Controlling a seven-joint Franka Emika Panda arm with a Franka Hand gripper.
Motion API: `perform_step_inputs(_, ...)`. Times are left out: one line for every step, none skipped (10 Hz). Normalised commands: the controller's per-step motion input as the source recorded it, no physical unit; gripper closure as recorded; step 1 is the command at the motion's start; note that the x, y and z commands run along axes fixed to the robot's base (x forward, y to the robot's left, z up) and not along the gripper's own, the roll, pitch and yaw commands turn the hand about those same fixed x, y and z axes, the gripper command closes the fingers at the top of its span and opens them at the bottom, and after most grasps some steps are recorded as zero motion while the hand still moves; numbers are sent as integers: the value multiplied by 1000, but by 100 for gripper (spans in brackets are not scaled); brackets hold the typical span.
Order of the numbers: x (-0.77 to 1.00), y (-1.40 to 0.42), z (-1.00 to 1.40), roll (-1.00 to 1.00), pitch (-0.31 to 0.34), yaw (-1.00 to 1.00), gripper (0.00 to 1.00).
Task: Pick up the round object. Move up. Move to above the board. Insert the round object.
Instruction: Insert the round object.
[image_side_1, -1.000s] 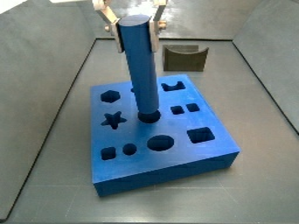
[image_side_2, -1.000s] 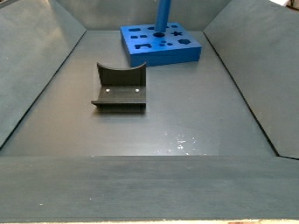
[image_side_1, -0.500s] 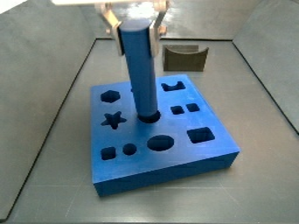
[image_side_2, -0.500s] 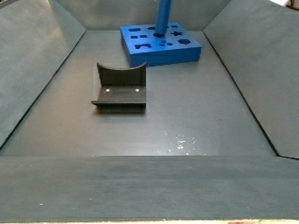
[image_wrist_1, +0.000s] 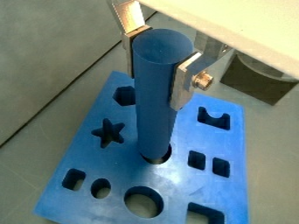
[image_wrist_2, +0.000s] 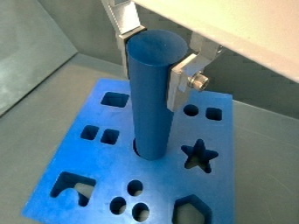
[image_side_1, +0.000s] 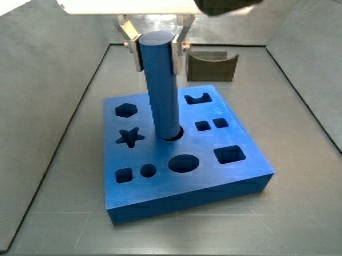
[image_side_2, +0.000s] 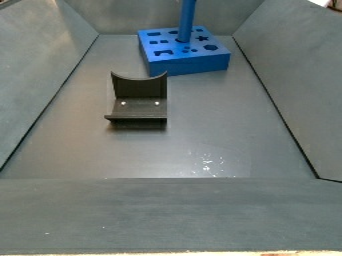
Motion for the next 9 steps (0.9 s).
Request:
perform_step_inputs(397, -74, -46, 26, 94, -74, 100)
perform_step_inputs(289, -20, 0, 0, 86, -66, 100)
perform_step_inputs(251, -20, 0, 0, 86, -43, 100)
perform_step_inputs(0, 23, -137, 57, 51, -237, 100)
perform_step_inputs(0, 66, -309, 197, 91, -249, 100)
perform_step_inputs(6, 0, 6, 0, 60, 0, 100)
perform_step_inputs(0, 26, -109, 157, 97, 0, 100)
perform_step_inputs(0, 29, -151, 154, 200, -106, 100)
perform_step_inputs(0, 0, -46, 0, 0, 0, 100)
